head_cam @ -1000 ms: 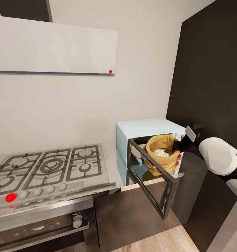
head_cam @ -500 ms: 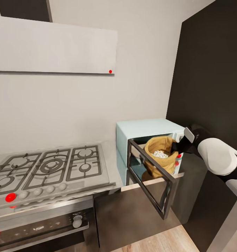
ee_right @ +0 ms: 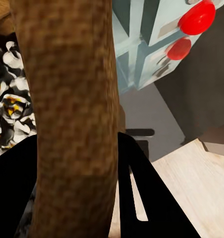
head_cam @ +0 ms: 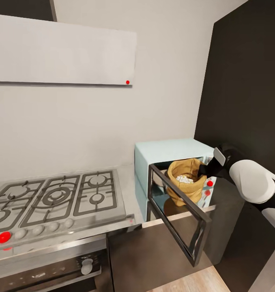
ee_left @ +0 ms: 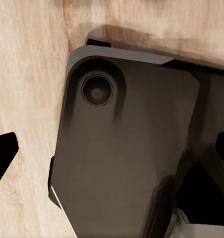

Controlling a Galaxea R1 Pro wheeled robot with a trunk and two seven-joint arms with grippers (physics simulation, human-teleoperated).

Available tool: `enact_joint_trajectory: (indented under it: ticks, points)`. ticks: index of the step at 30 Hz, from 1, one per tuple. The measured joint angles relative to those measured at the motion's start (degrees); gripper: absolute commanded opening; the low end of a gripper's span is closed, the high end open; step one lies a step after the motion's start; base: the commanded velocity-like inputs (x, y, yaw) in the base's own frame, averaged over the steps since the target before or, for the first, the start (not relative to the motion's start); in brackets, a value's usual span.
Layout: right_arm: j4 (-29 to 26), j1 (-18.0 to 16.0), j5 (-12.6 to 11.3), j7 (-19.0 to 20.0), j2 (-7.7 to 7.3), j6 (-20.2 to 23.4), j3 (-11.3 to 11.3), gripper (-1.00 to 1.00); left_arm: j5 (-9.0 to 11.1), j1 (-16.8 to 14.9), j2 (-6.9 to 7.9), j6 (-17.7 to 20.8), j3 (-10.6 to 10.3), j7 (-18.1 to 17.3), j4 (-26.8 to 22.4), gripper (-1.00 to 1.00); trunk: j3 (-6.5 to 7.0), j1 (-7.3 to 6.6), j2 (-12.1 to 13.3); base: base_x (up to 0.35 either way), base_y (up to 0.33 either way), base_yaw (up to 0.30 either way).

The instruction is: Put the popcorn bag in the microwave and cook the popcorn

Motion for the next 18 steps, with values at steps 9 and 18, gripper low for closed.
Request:
enact_joint_trajectory:
  ticks: [9, 18]
  points:
    - [0.03, 0.00, 0.00, 0.00, 0.00, 0.00, 0.02, -1.00, 0.00, 0.00, -0.01, 0.00, 0.01, 0.02, 0.00, 1.00, 0.00, 0.00, 0.00, 0.000, 0.000, 0.000]
    - [0.79, 0.30, 0.62, -0.56, 0.36, -0.61, 0.09, -1.00, 0.17, 0.00, 0.04, -0.01, 0.11, 0.02, -0.15, 1.00, 0.00, 0.00, -0.01, 0.000, 0.000, 0.000]
